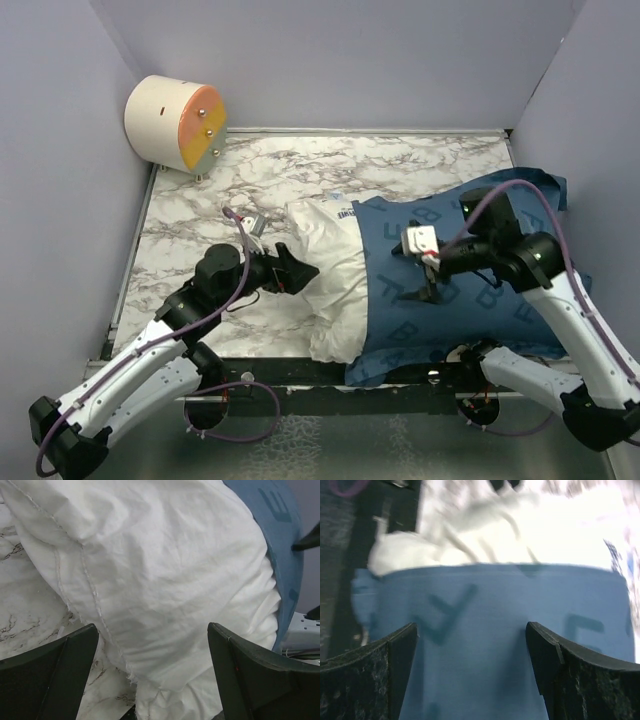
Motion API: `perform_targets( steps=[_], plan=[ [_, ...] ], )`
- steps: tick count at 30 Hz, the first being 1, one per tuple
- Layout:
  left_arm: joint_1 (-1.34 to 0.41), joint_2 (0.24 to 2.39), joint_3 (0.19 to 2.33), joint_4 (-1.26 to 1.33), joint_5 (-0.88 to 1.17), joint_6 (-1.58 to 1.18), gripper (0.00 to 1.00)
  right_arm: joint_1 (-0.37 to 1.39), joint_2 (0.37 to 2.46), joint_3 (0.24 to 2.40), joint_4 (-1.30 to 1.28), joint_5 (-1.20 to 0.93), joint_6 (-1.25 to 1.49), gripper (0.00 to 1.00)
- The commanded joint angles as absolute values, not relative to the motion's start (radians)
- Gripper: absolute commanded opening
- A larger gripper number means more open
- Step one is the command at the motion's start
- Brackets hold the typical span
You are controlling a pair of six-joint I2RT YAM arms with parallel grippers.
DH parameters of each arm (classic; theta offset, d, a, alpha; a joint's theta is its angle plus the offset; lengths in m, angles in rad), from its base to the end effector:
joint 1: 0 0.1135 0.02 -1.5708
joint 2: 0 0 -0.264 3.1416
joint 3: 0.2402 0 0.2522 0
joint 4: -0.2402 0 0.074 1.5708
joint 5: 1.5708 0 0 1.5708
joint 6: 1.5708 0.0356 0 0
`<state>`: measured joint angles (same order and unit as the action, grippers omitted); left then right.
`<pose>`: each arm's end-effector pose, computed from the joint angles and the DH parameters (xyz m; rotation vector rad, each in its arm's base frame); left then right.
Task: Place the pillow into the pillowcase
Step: Stuff the pillow into the pillowcase.
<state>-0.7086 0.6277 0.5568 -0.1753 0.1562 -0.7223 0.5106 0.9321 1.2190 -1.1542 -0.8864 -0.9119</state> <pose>0.1185 -0.1088 0.2844 0.1067 1.9692 -1.1231 0.1113 0.0940 0.3787 -1.6953 1.3908 0.8469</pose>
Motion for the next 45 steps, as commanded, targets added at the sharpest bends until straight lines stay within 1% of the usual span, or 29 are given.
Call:
perform_targets(
  steps=[1, 5, 7, 8, 9, 10, 11, 13, 14, 15, 18, 20, 22, 24, 25, 27, 29, 30, 32, 34, 36, 38, 40, 42, 43, 45],
  plan=[
    [-0.703, 0.754, 0.627, -0.17, 0.125, -0.741, 0.93, 0.495, 1.003, 1.185, -0.918, -0.513, -0.721, 0.9],
    [-0.683, 0.962, 0.658, -0.046, 0.213, -0.714, 0.93, 0.491, 1.02, 1.119, -0.821, -0.303, -0.727, 0.95],
    [-0.677, 1.09, 0.68, 0.034, 0.271, -0.7, 0.91, 0.49, 1.044, 1.064, -0.768, -0.265, -0.759, 0.94],
    [-0.676, 1.148, 0.694, 0.083, 0.296, -0.691, 0.88, 0.491, 1.069, 1.047, -0.757, -0.285, -0.772, 0.91],
    [-0.674, 1.209, 0.71, 0.134, 0.323, -0.683, 0.84, 0.491, 1.101, 1.04, -0.761, -0.313, -0.787, 0.84],
    [-0.672, 1.266, 0.733, 0.179, 0.357, -0.675, 0.74, 0.491, 1.139, 1.037, -0.765, -0.363, -0.799, 0.71],
    [-0.67, 1.321, 0.763, 0.221, 0.403, -0.669, 0.63, 0.492, 1.177, 1.047, -0.771, -0.432, -0.806, 0.53],
    [-0.671, 1.425, 0.836, 0.277, 0.493, -0.656, 0.43, 0.492, 1.253, 1.089, -0.779, -0.54, -0.802, 0.21],
    [-0.67, 1.472, 0.871, 0.3, 0.539, -0.648, 0.34, 0.494, 1.295, 1.117, -0.766, -0.566, -0.786, 0.1],
    [-0.67, 1.512, 0.904, 0.328, 0.582, -0.646, 0.29, 0.5, 1.313, 1.155, -0.753, -0.587, -0.782, 0.02],
    [-0.67, 1.582, 1.001, 0.36, 0.659, -0.616, 0.15, 0.507, 1.405, 1.313, -0.679, -0.617, -0.766, 0.01],
    [-0.665, 1.591, 1.051, 0.361, 0.679, -0.588, 0.09, 0.508, 1.454, 1.443, -0.61, -0.647, -0.741, 0.01],
    [-0.654, 1.575, 1.08, 0.371, 0.69, -0.576, 0.04, 0.508, 1.497, 1.577, -0.575, -0.73, -0.72, 0.01],
    [-0.646, 1.543, 1.077, 0.388, 0.686, -0.565, 0.04, 0.508, 1.51, 1.663, -0.545, -0.852, -0.702, 0.01],
    [-0.643, 1.523, 1.062, 0.398, 0.682, -0.561, 0.04, 0.508, 1.502, 1.672, -0.526, -0.923, -0.699, 0.01],
    [-0.64, 1.479, 1.005, 0.44, 0.673, -0.565, 0.04, 0.508, 1.465, 1.618, -0.466, -1.027, -0.69, 0.01],
    [-0.64, 1.426, 0.926, 0.514, 0.659, -0.59, 0.04, 0.508, 1.432, 1.524, -0.451, -1.06, -0.74, 0.01],
    [-0.64, 1.405, 0.879, 0.546, 0.65, -0.603, 0.05, 0.508, 1.421, 1.473, -0.471, -1.044, -0.792, 0.01],
    [-0.64, 1.361, 0.778, 0.602, 0.609, -0.629, 0.09, 0.508, 1.401, 1.35, -0.513, -0.948, -0.897, 0.01],
    [-0.641, 1.336, 0.665, 0.691, 0.582, -0.672, 0.13, 0.5, 1.383, 1.2, -0.523, -0.815, -0.949, 0.05],
    [-0.642, 1.332, 0.546, 0.776, 0.574, -0.739, 0.19, 0.473, 1.359, 1.143, -0.596, -0.781, -0.968, 0.27],
    [-0.643, 1.33, 0.489, 0.81, 0.583, -0.767, 0.28, 0.443, 1.319, 1.145, -0.69, -0.832, -0.951, 0.52],
    [-0.644, 1.304, 0.46, 0.777, 0.566, -0.77, 0.39, 0.44, 1.27, 1.185, -0.781, -0.882, -0.934, 0.72],
    [-0.644, 1.245, 0.472, 0.644, 0.528, -0.722, 0.53, 0.44, 1.228, 1.25, -0.829, -0.939, -0.886, 0.83],
    [-0.644, 1.205, 0.496, 0.542, 0.489, -0.678, 0.61, 0.439, 1.216, 1.289, -0.84, -0.965, -0.854, 0.87],
    [-0.643, 1.121, 0.548, 0.308, 0.364, -0.603, 0.75, 0.44, 1.215, 1.37, -0.847, -1.017, -0.784, 0.9]
  ],
)
